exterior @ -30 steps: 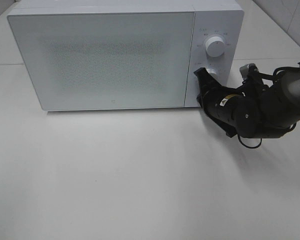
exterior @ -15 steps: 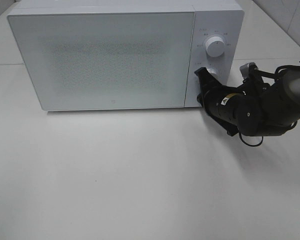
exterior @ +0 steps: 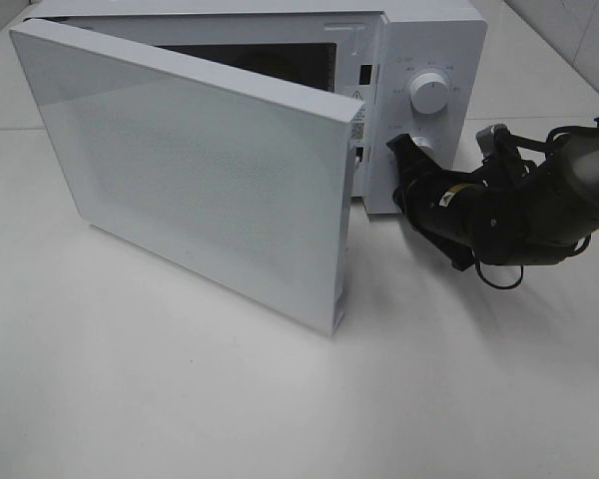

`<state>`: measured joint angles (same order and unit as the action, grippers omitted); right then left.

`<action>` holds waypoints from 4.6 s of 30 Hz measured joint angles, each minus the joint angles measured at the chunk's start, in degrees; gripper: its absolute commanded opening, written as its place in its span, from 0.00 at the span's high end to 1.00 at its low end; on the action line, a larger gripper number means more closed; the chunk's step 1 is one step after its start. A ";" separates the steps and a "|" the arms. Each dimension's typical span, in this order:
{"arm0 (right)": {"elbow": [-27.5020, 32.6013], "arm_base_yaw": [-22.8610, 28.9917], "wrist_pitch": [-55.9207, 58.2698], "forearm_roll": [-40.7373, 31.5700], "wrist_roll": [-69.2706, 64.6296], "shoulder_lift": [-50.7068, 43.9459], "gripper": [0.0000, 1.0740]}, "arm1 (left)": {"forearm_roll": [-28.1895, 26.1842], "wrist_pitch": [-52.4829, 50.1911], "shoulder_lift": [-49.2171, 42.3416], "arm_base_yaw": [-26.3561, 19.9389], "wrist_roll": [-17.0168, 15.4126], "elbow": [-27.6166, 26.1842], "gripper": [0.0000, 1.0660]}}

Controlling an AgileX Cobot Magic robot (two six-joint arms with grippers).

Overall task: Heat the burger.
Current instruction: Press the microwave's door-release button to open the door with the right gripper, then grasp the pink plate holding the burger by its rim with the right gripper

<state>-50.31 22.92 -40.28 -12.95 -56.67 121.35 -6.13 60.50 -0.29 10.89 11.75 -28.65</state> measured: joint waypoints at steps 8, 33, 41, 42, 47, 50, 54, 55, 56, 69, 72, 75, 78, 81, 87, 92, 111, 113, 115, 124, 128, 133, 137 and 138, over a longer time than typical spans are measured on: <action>0.00 -0.29 2.69 0.29 -0.06 -1.60 1.00 | 0.00 0.00 0.00 0.00 0.00 0.00 1.00; 11.34 -0.63 -0.11 30.83 7.10 -10.08 0.93 | 0.00 0.00 0.00 0.00 0.00 0.00 1.00; 11.34 -0.63 -0.29 42.74 23.09 -10.08 0.93 | 0.00 0.00 0.00 0.00 0.00 0.00 1.00; 11.34 -0.63 -0.29 44.40 26.87 -10.08 0.92 | 0.00 0.00 0.00 0.00 0.00 0.00 1.00; 11.34 -0.63 -0.29 45.89 31.74 -10.08 0.92 | 0.00 0.00 0.00 0.00 0.00 0.00 1.00; 11.40 -0.63 1.09 46.52 34.72 -10.43 0.91 | 0.00 0.00 0.00 0.00 0.00 0.00 1.00; 11.40 -0.63 5.67 46.64 35.07 -13.41 0.91 | 0.00 0.00 0.00 0.00 0.00 0.00 1.00; 11.40 -0.63 9.80 47.21 35.07 -16.04 0.90 | 0.00 0.00 0.00 0.00 0.00 0.00 1.00; 11.40 -0.63 9.80 47.21 35.07 -16.04 0.90 | 0.00 0.00 0.00 0.00 0.00 0.00 1.00; 10.83 -0.63 37.59 53.74 28.99 -26.64 0.90 | 0.00 0.00 0.00 0.00 0.00 0.00 1.00; 10.83 -0.63 42.80 51.17 29.05 -26.93 0.90 | 0.00 0.00 0.00 0.00 0.00 0.00 1.00; 10.83 -0.63 46.12 48.19 29.68 -26.93 0.90 | 0.00 0.00 0.00 0.00 0.00 0.00 1.00; 10.66 -0.52 50.19 38.73 36.50 -26.99 0.90 | 0.00 0.00 0.00 0.00 0.00 0.00 1.00; 8.71 1.03 55.06 28.42 47.15 -27.04 0.90 | 0.00 0.00 0.00 0.00 0.00 0.00 1.00; 3.84 5.50 62.97 15.24 64.00 -27.04 0.89 | 0.00 -0.06 0.00 0.00 0.00 0.00 1.00; -0.46 9.28 68.75 7.56 74.66 -27.04 0.88 | 0.00 -0.06 0.00 0.00 0.00 0.00 1.00; -14.04 12.43 70.24 6.07 90.07 -26.53 0.43 | 0.00 -0.06 0.00 0.00 0.00 0.00 1.00; -14.50 12.49 70.42 6.07 91.33 -26.07 0.43 | 0.00 -0.06 0.00 0.00 0.00 0.00 1.00; -15.87 12.83 70.70 6.07 93.85 -24.75 0.43 | 0.00 -0.06 0.00 0.00 0.00 0.00 1.00; -23.66 14.21 71.45 6.65 100.67 -17.13 0.39 | 0.00 -0.06 0.00 0.00 0.00 0.00 1.00; -26.47 15.01 71.28 6.88 101.59 -14.84 0.34 | 0.00 -0.06 0.00 0.00 0.00 0.00 1.00; -30.37 17.88 68.18 12.26 103.93 -10.71 0.31 | 0.00 -0.06 0.00 0.00 0.00 0.00 1.00; -31.51 19.25 66.35 16.27 103.99 -9.28 0.31 | 0.00 -0.06 0.00 0.00 0.00 0.00 1.00; -32.66 20.11 65.37 20.00 104.05 -7.91 0.31 | 0.00 -0.06 0.00 0.00 0.00 0.00 1.00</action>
<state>-82.96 43.03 25.10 7.05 47.38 113.45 -6.13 60.45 -0.29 10.89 11.75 -28.65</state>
